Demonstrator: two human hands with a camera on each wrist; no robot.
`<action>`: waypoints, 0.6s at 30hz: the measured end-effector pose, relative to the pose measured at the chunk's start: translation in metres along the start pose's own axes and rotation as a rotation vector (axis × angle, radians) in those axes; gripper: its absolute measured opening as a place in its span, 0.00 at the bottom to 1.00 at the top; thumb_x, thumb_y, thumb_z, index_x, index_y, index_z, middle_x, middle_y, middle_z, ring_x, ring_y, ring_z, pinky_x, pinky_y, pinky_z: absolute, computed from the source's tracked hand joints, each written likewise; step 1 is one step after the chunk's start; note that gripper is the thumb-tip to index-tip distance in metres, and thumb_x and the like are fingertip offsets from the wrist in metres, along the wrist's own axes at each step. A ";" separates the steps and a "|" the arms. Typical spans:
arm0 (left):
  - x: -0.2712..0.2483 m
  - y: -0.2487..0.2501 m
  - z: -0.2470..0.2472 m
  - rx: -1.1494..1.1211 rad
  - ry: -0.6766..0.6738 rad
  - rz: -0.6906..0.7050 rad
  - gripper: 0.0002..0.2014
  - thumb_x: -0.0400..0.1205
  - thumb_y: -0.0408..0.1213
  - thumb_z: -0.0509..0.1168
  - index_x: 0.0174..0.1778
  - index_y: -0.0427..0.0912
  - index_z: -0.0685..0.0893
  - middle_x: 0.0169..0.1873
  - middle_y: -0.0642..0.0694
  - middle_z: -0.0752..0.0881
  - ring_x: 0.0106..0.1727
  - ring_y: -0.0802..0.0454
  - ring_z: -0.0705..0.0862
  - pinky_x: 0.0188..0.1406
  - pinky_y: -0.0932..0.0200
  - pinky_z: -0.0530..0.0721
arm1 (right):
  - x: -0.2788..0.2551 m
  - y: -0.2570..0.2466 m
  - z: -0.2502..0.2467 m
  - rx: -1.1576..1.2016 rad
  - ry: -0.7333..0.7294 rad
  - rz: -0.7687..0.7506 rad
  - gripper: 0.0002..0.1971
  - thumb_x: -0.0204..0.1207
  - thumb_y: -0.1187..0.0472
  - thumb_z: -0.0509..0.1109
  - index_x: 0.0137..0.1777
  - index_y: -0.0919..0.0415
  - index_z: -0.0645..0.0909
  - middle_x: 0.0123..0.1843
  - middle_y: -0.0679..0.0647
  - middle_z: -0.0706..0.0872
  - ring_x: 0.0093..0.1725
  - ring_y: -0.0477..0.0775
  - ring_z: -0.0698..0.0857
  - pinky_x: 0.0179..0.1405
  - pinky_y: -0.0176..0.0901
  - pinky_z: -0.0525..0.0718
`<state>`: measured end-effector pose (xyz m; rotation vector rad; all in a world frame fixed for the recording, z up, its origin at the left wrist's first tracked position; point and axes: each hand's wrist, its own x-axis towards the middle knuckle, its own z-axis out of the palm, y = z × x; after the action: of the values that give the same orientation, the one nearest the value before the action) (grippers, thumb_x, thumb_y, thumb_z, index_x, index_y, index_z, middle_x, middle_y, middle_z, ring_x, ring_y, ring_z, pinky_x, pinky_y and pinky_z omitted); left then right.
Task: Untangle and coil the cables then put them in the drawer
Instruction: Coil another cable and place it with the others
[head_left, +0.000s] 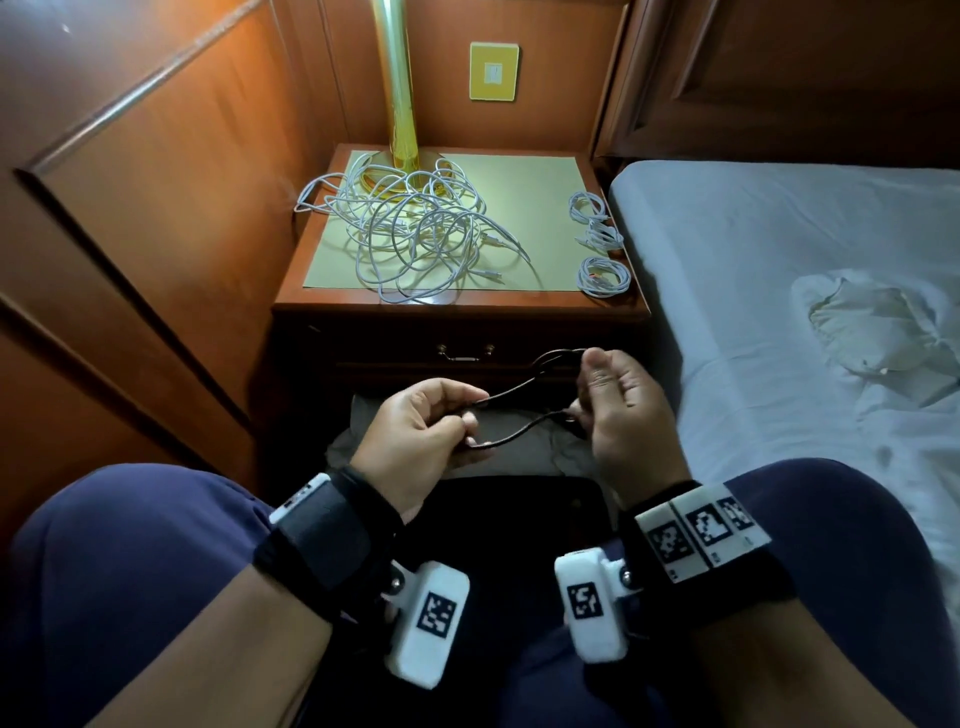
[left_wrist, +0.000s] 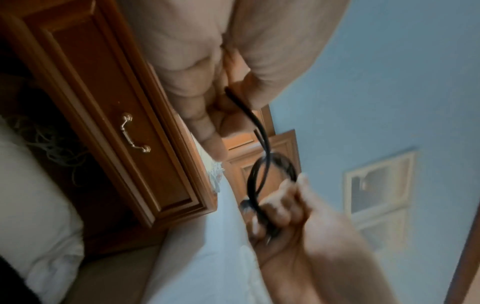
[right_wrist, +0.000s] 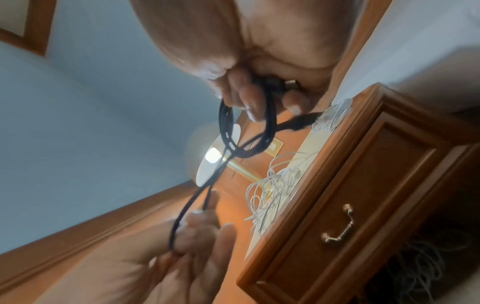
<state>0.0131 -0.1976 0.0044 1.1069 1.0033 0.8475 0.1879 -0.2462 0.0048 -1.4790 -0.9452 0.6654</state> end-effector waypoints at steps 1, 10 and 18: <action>0.001 0.006 -0.004 -0.068 -0.030 -0.016 0.21 0.79 0.10 0.49 0.50 0.32 0.85 0.30 0.45 0.78 0.25 0.56 0.76 0.44 0.51 0.92 | 0.004 -0.001 -0.005 0.019 0.047 0.022 0.18 0.87 0.52 0.62 0.34 0.53 0.74 0.26 0.41 0.74 0.28 0.43 0.72 0.32 0.41 0.74; 0.004 0.012 -0.024 0.306 -0.083 0.244 0.18 0.79 0.35 0.59 0.56 0.47 0.92 0.33 0.42 0.78 0.23 0.53 0.69 0.18 0.63 0.68 | 0.014 -0.009 -0.021 0.264 0.178 0.139 0.18 0.90 0.56 0.57 0.37 0.59 0.71 0.26 0.47 0.68 0.27 0.47 0.68 0.24 0.33 0.67; -0.011 0.004 -0.006 0.760 -0.372 0.671 0.08 0.81 0.32 0.69 0.49 0.45 0.93 0.41 0.55 0.84 0.41 0.58 0.85 0.41 0.73 0.77 | 0.003 -0.007 -0.007 0.157 -0.087 0.039 0.15 0.89 0.59 0.61 0.39 0.60 0.75 0.30 0.54 0.78 0.29 0.43 0.75 0.33 0.31 0.75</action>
<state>0.0030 -0.2050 0.0101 2.2411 0.6317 0.7345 0.1941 -0.2478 0.0127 -1.3414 -0.9109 0.8197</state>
